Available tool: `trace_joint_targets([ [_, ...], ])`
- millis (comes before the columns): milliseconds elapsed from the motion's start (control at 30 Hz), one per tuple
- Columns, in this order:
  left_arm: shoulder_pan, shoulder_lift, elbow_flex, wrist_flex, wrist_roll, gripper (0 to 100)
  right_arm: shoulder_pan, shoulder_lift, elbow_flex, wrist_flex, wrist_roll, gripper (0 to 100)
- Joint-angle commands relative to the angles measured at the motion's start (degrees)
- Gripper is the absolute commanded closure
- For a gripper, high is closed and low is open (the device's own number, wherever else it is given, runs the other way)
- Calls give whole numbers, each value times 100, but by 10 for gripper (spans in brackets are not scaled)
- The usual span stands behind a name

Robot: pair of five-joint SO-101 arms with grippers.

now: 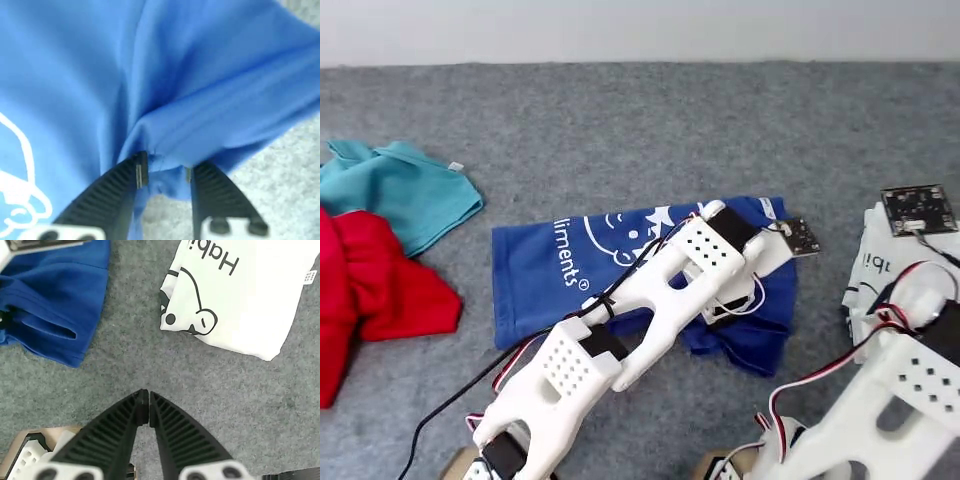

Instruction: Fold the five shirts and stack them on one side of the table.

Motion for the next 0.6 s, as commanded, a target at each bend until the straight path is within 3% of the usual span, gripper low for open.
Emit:
trace_joint_targets([
  [0, 18, -70, -277, 88, -9, 866, 31, -92, -35, 145, 0, 980],
  [567, 527, -53, -233, -141, 158, 865, 31, -92, -35, 145, 0, 980],
])
